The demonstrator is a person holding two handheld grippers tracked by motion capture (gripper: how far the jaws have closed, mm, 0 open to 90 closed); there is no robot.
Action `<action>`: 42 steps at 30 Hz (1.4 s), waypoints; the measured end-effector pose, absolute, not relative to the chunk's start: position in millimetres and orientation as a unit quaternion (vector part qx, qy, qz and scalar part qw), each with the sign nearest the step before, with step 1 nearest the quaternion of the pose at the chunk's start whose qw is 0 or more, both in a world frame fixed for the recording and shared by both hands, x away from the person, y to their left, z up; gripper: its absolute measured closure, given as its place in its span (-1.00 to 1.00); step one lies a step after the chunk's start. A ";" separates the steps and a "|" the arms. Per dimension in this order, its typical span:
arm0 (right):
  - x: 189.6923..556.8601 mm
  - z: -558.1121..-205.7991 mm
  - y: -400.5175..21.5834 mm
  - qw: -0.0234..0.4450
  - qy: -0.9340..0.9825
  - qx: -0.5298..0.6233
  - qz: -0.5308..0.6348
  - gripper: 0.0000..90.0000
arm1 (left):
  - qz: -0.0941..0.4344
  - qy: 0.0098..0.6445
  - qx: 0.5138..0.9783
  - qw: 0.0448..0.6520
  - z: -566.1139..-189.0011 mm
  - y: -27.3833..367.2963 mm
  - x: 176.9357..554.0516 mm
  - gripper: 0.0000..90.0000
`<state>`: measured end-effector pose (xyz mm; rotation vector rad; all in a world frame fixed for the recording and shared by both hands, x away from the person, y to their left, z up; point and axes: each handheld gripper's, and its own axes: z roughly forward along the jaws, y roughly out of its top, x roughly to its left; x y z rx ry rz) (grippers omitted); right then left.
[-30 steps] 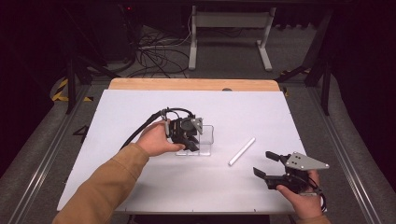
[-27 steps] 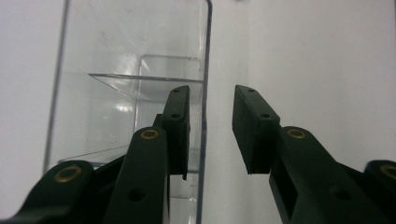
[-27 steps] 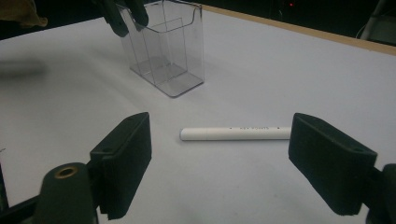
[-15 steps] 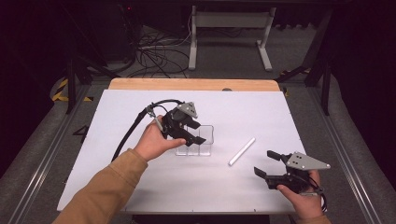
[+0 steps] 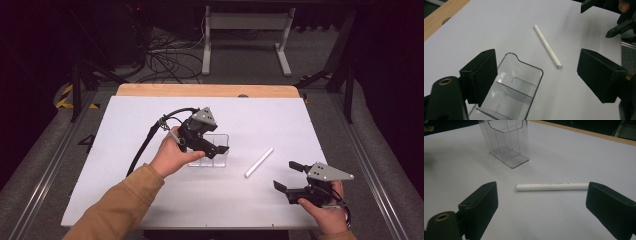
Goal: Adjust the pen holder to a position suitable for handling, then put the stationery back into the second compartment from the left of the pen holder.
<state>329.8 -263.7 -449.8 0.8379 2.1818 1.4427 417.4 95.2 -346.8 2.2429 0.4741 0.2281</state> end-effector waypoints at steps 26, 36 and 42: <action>325.2 -443.5 -269.2 0.206 0.769 0.300 0.525 -0.67 | 0.096 0.240 0.877 0.404 -351.4 29.2 415.5 -0.69; 324.6 -442.9 -271.6 0.208 0.771 0.301 0.521 -0.63 | 0.086 0.251 0.879 0.396 -366.6 0.8 425.1 -0.60; 323.8 -443.4 -273.2 0.209 0.772 0.302 0.518 -0.62 | 0.096 0.253 0.884 0.382 -373.0 -11.2 426.3 -0.57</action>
